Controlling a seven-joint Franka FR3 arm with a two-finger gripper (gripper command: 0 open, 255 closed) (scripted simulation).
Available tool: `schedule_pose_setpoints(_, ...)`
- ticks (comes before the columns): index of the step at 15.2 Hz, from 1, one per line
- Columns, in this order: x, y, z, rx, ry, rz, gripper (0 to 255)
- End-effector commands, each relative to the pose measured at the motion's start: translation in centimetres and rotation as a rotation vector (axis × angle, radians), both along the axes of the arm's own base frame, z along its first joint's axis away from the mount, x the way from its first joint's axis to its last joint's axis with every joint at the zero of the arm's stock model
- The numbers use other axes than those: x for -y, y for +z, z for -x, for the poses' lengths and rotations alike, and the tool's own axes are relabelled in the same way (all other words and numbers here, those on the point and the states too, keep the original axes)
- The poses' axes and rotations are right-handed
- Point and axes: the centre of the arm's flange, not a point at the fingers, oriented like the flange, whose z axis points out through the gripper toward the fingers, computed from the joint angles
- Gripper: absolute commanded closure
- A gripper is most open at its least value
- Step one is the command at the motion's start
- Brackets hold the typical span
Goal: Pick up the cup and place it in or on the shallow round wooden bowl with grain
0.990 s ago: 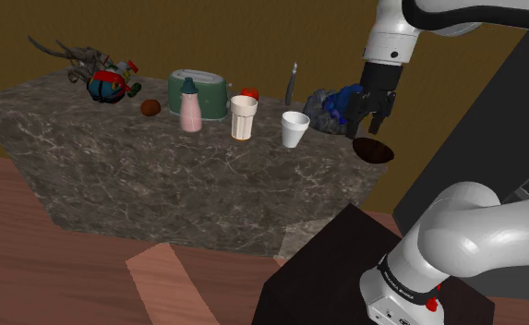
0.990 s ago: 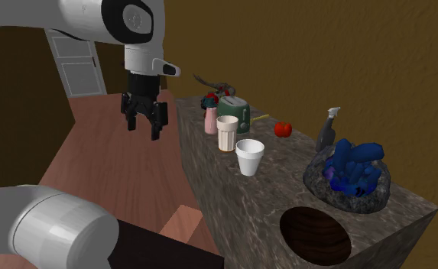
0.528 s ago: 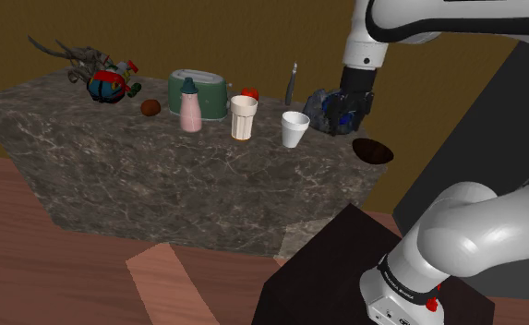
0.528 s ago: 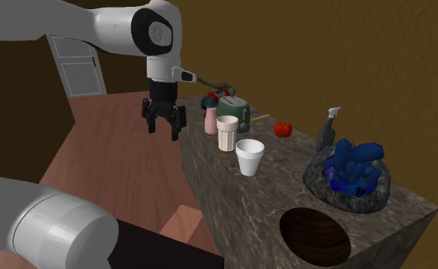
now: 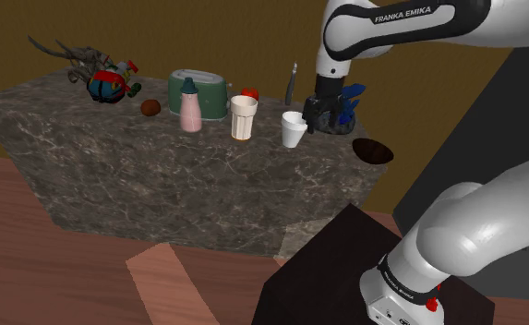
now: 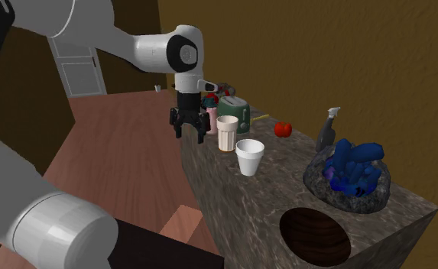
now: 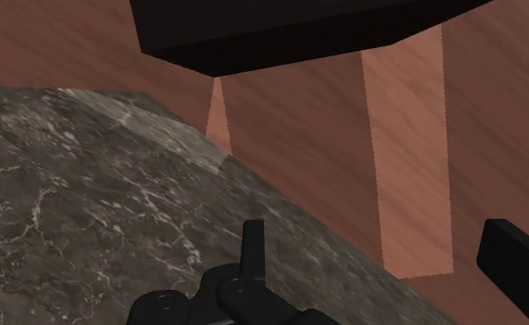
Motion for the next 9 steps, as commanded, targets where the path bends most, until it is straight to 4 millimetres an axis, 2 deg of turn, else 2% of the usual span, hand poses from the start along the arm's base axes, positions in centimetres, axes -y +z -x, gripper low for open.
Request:
schedule_pose_setpoints(1, 0.8, -0.8, -2.3, 0.003, 0.002, 0.016, 0)
schedule_pose_setpoints(9, 4.1, -4.8, -11.0, 0.013, 0.009, 0.079, 0)
